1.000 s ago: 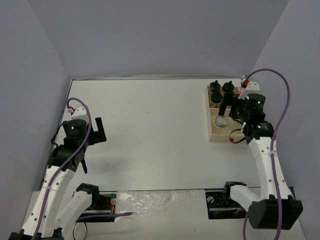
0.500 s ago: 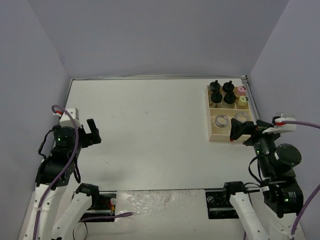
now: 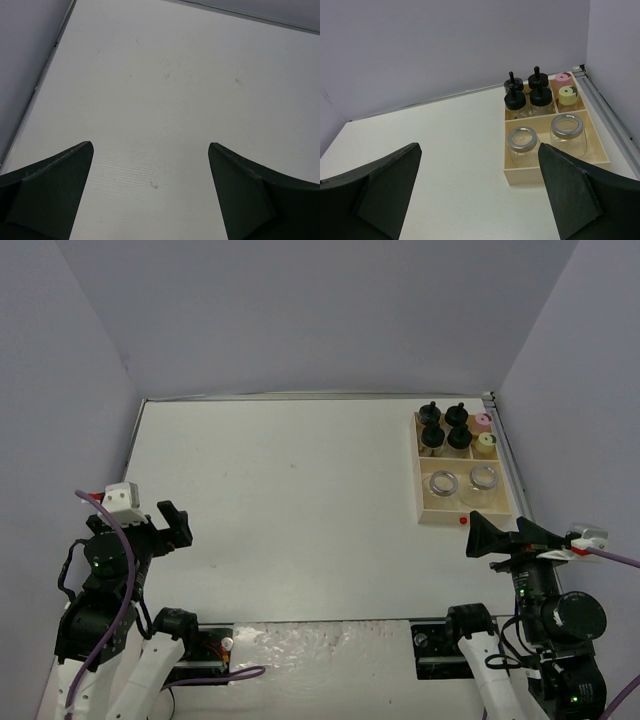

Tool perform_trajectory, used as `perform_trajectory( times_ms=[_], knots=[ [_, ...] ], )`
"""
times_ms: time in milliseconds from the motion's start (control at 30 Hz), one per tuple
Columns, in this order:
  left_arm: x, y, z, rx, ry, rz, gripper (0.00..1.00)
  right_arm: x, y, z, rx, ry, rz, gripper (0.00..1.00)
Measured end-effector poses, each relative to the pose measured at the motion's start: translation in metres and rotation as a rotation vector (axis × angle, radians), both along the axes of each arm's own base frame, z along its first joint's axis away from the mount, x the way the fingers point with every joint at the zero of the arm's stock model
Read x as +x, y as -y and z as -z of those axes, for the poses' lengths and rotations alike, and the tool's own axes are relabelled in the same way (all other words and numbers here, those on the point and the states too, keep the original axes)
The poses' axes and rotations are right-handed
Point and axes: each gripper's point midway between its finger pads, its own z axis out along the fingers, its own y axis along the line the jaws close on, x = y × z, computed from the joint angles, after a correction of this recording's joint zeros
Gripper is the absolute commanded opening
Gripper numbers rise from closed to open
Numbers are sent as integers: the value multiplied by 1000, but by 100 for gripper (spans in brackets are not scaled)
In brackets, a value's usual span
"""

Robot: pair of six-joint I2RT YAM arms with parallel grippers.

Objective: Organize the condiment bottles

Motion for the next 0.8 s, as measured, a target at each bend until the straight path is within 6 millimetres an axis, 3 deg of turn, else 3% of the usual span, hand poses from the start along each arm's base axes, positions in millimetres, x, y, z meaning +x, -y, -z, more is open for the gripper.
perform_trajectory(
  times_ms=[167, 333, 800],
  knots=[
    [-4, 0, 19, -11, -14, 0, 97, 3, 4, 19, 26, -27, 26, 100],
    [-4, 1, 22, -12, -17, -1, 97, 1, 7, 35, 52, -27, 50, 100],
    [-3, 1, 20, -15, -10, 3, 97, 0, 10, 42, 75, -22, 67, 100]
  ],
)
